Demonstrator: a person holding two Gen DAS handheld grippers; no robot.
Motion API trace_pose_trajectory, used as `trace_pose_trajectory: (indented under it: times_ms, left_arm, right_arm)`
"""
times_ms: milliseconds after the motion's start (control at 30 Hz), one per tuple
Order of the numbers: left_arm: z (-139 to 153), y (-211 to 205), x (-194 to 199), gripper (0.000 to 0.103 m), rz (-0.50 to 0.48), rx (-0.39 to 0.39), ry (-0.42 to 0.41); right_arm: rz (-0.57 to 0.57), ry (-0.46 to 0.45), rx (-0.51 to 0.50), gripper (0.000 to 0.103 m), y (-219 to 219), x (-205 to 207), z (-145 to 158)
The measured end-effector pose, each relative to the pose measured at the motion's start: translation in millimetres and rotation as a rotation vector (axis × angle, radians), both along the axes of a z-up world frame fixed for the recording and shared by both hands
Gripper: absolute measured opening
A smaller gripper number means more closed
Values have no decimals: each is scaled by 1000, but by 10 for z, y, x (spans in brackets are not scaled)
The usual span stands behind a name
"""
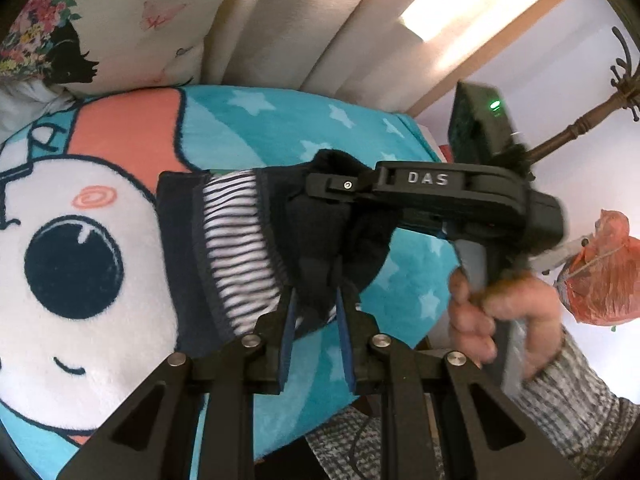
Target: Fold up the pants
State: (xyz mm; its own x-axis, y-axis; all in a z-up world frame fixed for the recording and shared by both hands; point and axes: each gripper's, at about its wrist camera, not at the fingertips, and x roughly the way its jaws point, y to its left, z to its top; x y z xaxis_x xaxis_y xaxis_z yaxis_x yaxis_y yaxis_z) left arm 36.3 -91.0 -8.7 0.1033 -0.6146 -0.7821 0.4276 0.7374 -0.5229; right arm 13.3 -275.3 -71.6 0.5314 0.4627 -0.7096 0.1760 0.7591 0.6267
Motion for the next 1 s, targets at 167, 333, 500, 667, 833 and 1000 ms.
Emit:
trace_pose_trajectory:
  times_ms: [167,333,500,667,833,1000]
  left_arm:
    - [-26,96,14,19,29,46,16]
    - [-75,148,80,21,69,58,34]
    - [-239,-1,140,22,64,114,41]
    - [-485,1,221,22,113,229,78]
    - [-572,20,214,23,109,235,94]
    - [-512,-3,234,23,95,223,90]
  right_arm:
    - [-81,7,-9,46,-339,-61,-119]
    - [-212,-125,-47,51,-634,-348,225]
    - [-68,-202,161,51,-457,-358,320]
    - [-44,-103,263,50,-268,-327,-115]
    - [-85,1,-60,50,-218,-472,-292]
    - [-115,59,-257,53,-205,-514,-250]
